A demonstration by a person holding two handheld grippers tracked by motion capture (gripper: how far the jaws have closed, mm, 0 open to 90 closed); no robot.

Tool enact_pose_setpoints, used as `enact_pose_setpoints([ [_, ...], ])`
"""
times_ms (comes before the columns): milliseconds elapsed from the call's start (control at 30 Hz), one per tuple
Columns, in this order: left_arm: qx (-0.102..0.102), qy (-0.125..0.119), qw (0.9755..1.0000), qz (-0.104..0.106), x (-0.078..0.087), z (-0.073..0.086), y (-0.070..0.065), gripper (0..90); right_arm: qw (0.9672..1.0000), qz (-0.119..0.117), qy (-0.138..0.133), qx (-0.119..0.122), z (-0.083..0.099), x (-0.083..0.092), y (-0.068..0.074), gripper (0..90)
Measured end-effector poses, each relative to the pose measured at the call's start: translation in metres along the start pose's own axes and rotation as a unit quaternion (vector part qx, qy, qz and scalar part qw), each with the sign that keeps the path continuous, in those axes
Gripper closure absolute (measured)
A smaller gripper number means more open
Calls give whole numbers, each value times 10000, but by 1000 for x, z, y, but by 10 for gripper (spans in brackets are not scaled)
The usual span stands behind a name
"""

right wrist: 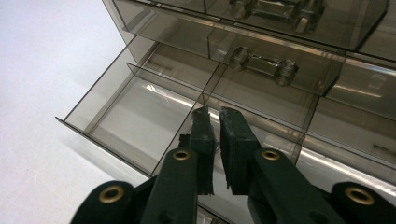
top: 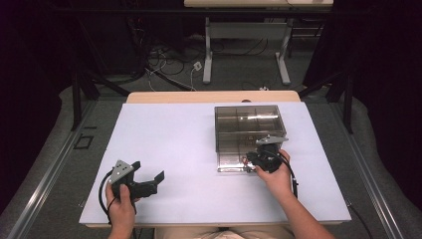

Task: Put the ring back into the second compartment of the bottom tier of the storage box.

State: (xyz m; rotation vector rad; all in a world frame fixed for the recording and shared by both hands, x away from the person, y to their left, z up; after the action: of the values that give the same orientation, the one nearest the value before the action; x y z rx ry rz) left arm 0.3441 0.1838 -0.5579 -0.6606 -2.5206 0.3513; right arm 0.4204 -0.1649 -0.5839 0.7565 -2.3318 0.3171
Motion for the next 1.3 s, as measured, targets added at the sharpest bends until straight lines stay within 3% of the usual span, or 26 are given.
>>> enact_pose_setpoints([
  [767,18,3,10000,-21,-2,0,1,7,10000,-31,-12,-80,-1,2,1,709],
  [1300,61,14,10000,-43,-5,0,2,7,10000,-53,-54,12,-4,6,3,617],
])
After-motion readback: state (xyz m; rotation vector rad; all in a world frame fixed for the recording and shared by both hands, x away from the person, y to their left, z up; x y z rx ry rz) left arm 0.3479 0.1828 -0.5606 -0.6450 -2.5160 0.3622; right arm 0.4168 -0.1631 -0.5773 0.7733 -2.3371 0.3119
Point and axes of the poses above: each handheld gripper's, and its own axes: x roughly backward along the jaws, z roughly out of its underside, y roughly to its left, the point moved 8 cm from there along -x, roughly forward along the jaws, and after that the axes turned 11 degrees about x, right-handed, at the moved point
